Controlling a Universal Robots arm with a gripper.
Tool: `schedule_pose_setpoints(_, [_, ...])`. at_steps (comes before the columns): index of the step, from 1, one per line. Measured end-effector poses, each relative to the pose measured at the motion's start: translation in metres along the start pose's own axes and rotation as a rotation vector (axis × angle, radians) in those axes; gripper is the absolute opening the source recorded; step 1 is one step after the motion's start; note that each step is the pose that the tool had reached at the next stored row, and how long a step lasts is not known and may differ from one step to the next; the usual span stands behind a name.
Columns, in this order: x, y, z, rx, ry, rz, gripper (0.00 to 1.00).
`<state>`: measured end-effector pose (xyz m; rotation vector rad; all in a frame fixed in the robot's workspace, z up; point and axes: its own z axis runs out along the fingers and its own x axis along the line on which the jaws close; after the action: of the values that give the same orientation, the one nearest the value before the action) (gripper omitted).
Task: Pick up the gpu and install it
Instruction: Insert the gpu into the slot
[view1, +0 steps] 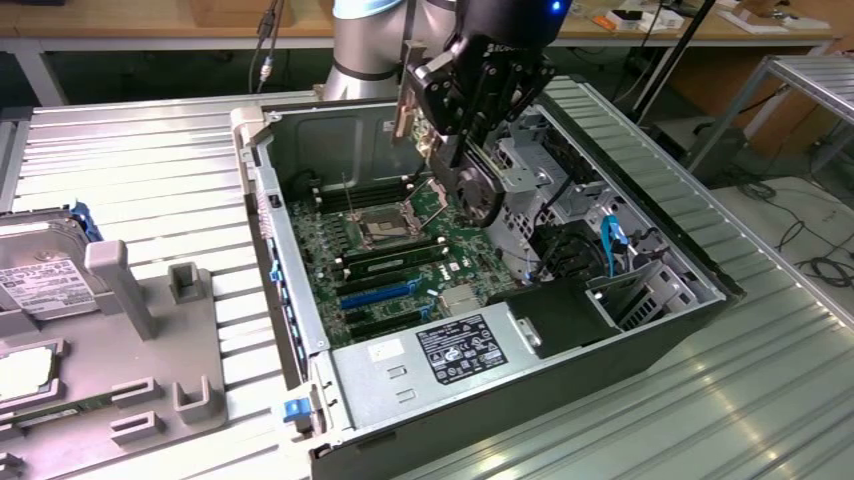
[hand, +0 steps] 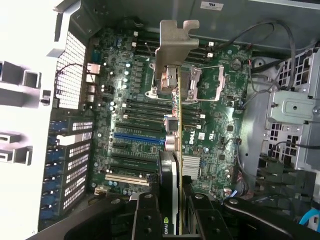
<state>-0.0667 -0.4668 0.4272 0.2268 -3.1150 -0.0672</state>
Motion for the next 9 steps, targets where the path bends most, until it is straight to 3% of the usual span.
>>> schedule_pose_setpoints(9, [0.0,0.0,0.0,0.0013,0.0042,-0.096,0.27])
